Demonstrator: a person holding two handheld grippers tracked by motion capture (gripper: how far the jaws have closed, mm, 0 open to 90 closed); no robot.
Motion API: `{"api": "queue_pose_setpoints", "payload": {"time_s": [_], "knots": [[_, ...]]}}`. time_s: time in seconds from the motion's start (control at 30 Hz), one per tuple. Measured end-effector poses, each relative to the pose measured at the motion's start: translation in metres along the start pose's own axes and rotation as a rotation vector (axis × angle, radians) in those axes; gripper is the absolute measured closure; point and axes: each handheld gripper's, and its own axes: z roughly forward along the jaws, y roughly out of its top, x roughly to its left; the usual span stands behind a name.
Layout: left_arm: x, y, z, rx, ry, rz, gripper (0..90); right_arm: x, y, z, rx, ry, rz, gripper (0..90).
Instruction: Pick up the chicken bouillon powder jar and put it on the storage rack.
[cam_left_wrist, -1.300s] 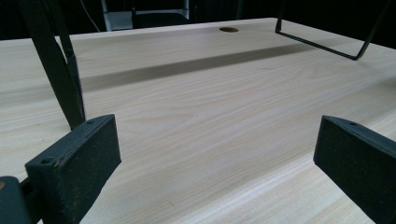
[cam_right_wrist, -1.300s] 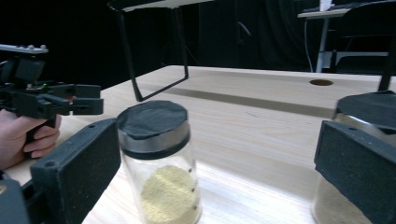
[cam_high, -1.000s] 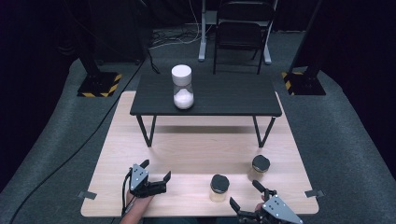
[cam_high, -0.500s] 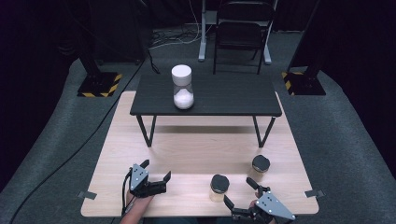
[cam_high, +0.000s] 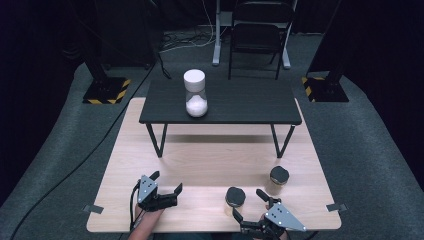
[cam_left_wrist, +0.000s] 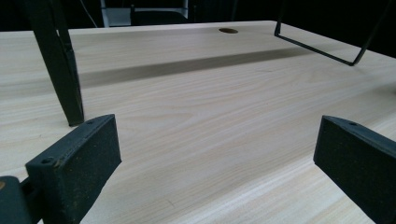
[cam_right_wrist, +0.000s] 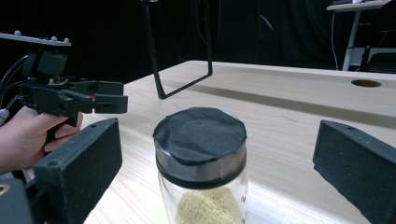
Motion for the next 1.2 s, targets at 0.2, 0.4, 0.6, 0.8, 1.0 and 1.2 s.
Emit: {"api": "queue_pose_setpoints", "payload": {"time_s": [0.2, 0.4, 0.6, 0.8, 1.0, 1.2], "knots": [[-0.002, 0.000, 0.001, 0.002, 0.005, 0.013, 0.1, -0.001, -0.001, 0.005, 0.017, 0.018, 0.013, 0.0], [-0.002, 0.000, 0.000, 0.002, 0.004, 0.020, 0.1, 0.001, -0.004, 0.011, 0.023, 0.019, 0.020, 0.0], [-0.003, 0.000, 0.000, 0.003, 0.003, 0.029, 0.1, 0.004, -0.004, 0.018, 0.025, 0.013, 0.029, 0.0], [-0.003, 0.000, 0.001, 0.003, 0.003, 0.030, 0.1, 0.005, -0.003, 0.021, 0.031, 0.020, 0.021, 0.0], [-0.003, 0.000, 0.001, 0.005, 0.001, 0.029, 0.2, 0.006, -0.003, 0.024, 0.043, 0.045, 0.025, 6.9], [-0.003, 0.000, 0.001, 0.004, 0.000, 0.029, 0.1, 0.004, -0.006, 0.028, 0.095, 0.018, 0.009, 16.5]]}}
